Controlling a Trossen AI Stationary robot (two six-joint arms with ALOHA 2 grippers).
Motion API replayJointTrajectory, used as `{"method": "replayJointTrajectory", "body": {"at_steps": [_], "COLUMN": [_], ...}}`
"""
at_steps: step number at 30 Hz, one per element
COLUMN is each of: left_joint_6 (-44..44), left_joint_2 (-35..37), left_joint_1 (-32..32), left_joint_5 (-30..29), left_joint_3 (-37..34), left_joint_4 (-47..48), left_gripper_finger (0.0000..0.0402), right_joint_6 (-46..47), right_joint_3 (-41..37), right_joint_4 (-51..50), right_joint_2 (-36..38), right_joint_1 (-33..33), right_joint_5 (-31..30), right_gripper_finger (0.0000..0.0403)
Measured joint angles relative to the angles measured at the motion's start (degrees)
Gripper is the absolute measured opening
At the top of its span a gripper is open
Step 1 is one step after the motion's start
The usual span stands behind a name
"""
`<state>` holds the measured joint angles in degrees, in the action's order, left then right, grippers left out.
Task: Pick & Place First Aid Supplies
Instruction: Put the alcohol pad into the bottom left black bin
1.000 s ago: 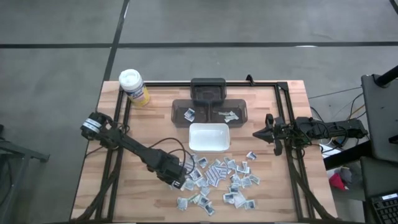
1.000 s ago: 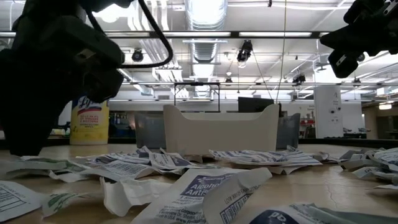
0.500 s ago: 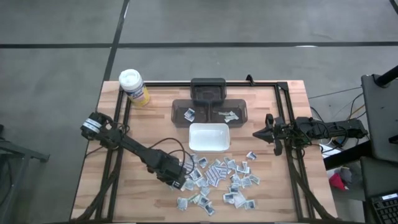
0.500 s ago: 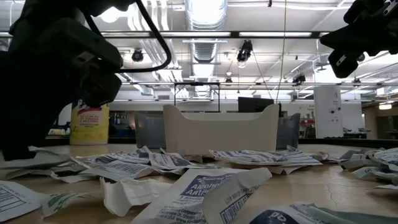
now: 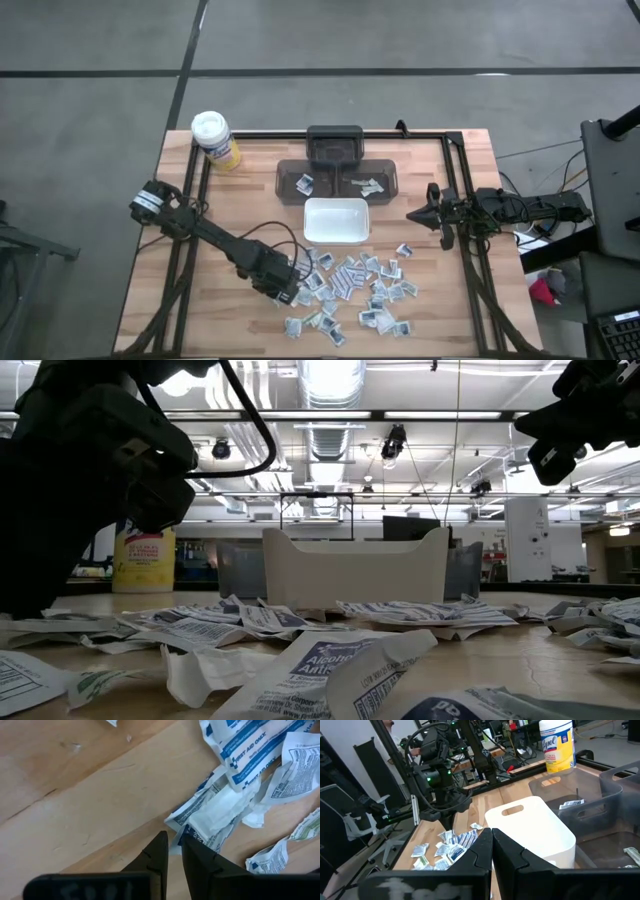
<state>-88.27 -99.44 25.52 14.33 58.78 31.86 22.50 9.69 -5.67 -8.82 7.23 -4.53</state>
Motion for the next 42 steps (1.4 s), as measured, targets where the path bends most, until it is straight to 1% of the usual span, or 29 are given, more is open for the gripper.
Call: {"method": "replayJointTrajectory", "body": {"at_steps": [4, 10, 18, 22, 29, 34, 39, 42], "left_joint_6": [-0.2, -0.6, -0.8, -0.2, 2.8, 7.5, 6.0, 1.9], "left_joint_2": [0.0, 0.0, 0.1, 1.5, 8.4, 13.6, 15.3, 13.8], "left_joint_1": [0.0, 0.0, 0.0, 0.1, 0.2, 0.3, 0.5, 1.2], "left_joint_5": [0.1, 0.0, 0.4, 1.2, -0.1, -3.6, -4.8, -4.6], "left_joint_3": [0.0, 0.0, 0.0, 0.0, 0.2, 0.2, 0.1, 0.0], "left_joint_4": [-0.7, -1.5, -1.4, -1.3, 3.0, 3.9, 6.1, 6.0], "left_gripper_finger": [0.0042, 0.0004, 0.0000, 0.0000, 0.0000, 0.0000, 0.0000, 0.0000], "right_joint_6": [0.0, 0.0, 0.0, 0.0, 0.0, 0.0, 0.0, 0.0], "right_joint_3": [0.0, 0.0, 0.0, 0.0, 0.0, 0.0, 0.0, 0.0], "right_joint_4": [0.0, 0.0, 0.0, 0.0, 0.0, 0.0, 0.0, 0.0], "right_joint_2": [0.0, 0.0, 0.0, 0.0, 0.0, 0.0, 0.0, 0.0], "right_joint_1": [0.0, 0.0, 0.0, 0.0, 0.0, 0.0, 0.0, 0.0], "right_joint_5": [0.0, 0.0, 0.0, 0.0, 0.0, 0.0, 0.0, 0.0], "right_gripper_finger": [0.0008, 0.0008, 0.0008, 0.0008, 0.0008, 0.0008, 0.0008, 0.0008]}}
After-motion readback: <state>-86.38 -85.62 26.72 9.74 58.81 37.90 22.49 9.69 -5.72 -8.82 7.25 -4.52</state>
